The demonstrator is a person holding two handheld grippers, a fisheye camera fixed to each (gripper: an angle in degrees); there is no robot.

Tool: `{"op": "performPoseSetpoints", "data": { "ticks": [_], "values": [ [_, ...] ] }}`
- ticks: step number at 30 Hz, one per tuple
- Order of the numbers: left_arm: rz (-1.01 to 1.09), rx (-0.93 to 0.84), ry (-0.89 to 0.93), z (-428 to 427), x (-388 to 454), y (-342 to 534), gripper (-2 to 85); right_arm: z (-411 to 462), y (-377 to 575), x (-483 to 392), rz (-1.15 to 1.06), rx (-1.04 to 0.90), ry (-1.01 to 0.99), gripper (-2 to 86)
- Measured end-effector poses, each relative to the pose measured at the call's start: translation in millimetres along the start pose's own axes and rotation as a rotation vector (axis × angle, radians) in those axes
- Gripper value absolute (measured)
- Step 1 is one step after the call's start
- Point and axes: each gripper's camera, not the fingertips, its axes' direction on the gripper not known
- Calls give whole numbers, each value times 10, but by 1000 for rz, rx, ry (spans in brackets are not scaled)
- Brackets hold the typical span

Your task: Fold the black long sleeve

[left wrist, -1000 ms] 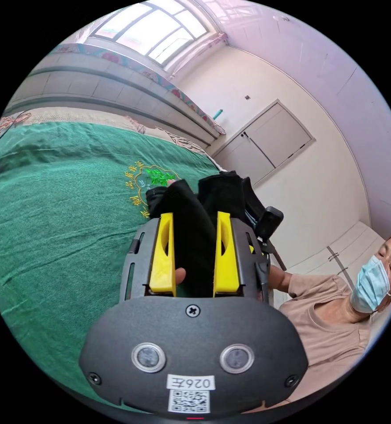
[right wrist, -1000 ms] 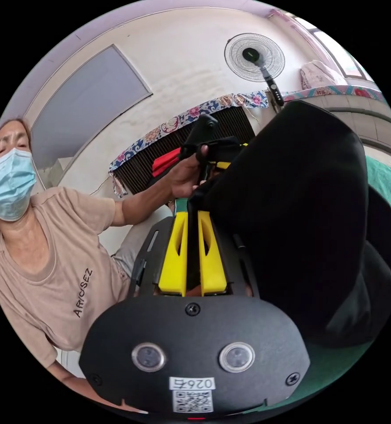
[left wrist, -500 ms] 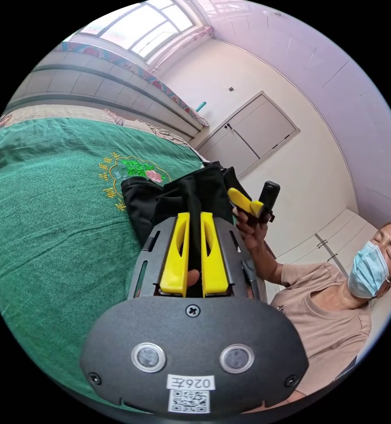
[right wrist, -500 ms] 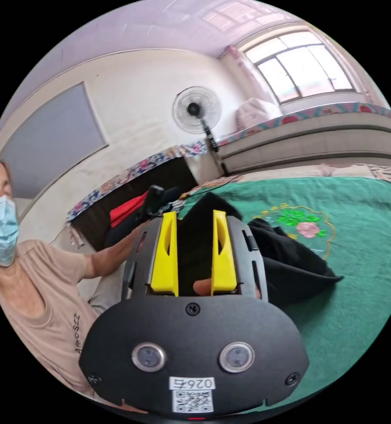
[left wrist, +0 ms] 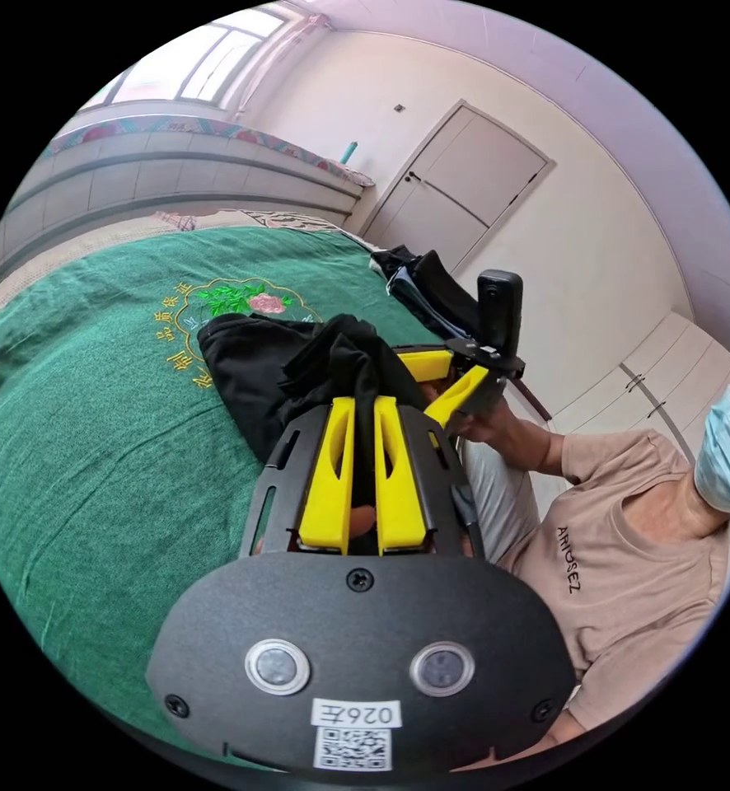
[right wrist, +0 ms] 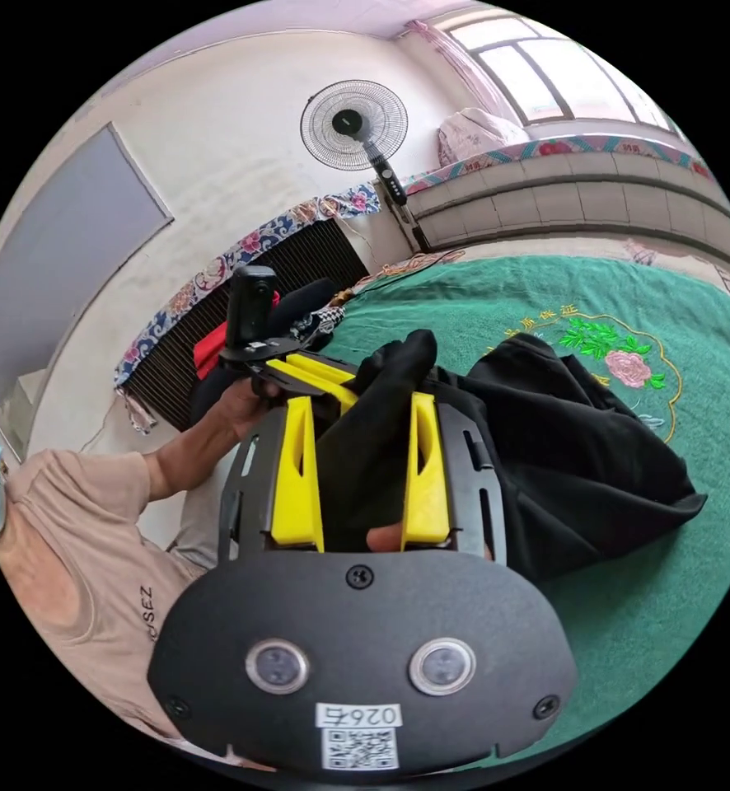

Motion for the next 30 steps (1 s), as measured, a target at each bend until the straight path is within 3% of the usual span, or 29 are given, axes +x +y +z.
{"op": "performPoseSetpoints", "data": {
  "ticks": [6, 10, 16, 22, 26, 30],
  "values": [
    [-109, 75, 161, -512, -229, 32, 40, -418, -68, 444, 64, 28, -104, 47],
    [-227, 282, 334, -1101, -467, 157, 41, -916, -111, 745, 115, 75, -114, 6],
    [-339, 546, 366, -2049, -652, 455, 43, -1707, -105, 1086, 203, 204, -59, 4],
    [-184, 785, 364, -3146, -181, 560, 41, -2570, 46, 1194, 290, 395, 31, 2],
    [7, 904, 357, -3889, 432, 625, 40, -3386, 191, 553, 192, 625, 151, 1],
    [168, 1032, 296, -4699, 1275, 829, 38, -3976, 386, -124, 102, 816, 119, 0]
  ]
}}
